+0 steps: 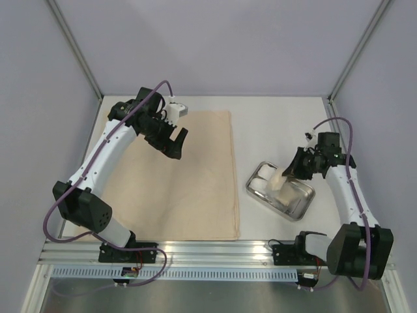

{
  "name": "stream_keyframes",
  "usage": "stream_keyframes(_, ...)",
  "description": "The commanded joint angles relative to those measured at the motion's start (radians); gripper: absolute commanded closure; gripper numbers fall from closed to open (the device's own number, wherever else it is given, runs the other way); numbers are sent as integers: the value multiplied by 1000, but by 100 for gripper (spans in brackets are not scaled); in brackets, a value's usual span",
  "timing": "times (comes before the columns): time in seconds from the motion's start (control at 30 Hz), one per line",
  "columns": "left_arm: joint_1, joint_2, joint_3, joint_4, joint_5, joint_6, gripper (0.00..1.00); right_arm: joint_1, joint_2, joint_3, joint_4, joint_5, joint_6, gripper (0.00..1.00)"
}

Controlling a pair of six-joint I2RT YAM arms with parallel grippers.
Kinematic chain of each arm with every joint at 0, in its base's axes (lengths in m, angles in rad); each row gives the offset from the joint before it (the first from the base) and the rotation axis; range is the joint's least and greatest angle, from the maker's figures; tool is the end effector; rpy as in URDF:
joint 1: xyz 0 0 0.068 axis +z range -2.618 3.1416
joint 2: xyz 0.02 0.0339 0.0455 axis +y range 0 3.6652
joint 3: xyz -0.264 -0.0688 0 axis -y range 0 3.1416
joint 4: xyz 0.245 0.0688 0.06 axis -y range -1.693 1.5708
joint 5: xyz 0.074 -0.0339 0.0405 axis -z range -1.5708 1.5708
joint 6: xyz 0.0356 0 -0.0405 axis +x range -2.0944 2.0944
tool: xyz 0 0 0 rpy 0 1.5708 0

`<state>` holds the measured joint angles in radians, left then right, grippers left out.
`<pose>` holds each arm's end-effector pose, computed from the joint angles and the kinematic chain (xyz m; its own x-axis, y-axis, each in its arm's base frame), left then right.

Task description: Prepare the surgical pack

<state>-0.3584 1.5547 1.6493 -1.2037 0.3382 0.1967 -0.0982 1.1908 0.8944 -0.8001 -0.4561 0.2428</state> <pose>0.2786 -0.1170 0.3640 -0.7305 0.4705 -0.4949 0.6241 0.7542 -0.2043 0.2228 -0.0062 0.2502 -0.8863 0.3042 -0.3491 0.1040 0.8654 0.4901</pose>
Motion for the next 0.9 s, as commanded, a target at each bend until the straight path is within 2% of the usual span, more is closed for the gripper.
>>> stream_keyframes(0.0,3,-35,18,6,16,21,0,-24,-75,121,-166,77,-43,100)
stream_keyframes(0.13,3,-33,20,10,18,27,0,-24,-59,280,-339,236,-71,99)
stream_keyframes(0.27,3,-35,21,13,28,32,0,-26,-20,327,-450,433,-54,100)
stream_keyframes(0.37,3,-35,23,10,36,35,0,-26,19,366,-479,398,-63,99)
stream_keyframes(0.53,3,-38,24,3,42,44,0,-28,105,475,-605,542,-8,99)
stream_keyframes(0.6,3,-38,23,3,42,46,0,-26,142,501,-631,536,-7,99)
stream_keyframes(0.73,3,-38,26,0,50,46,0,-26,199,482,-668,576,41,99)
stream_keyframes(0.87,3,-36,27,-2,48,46,0,-26,292,385,-694,566,52,99)
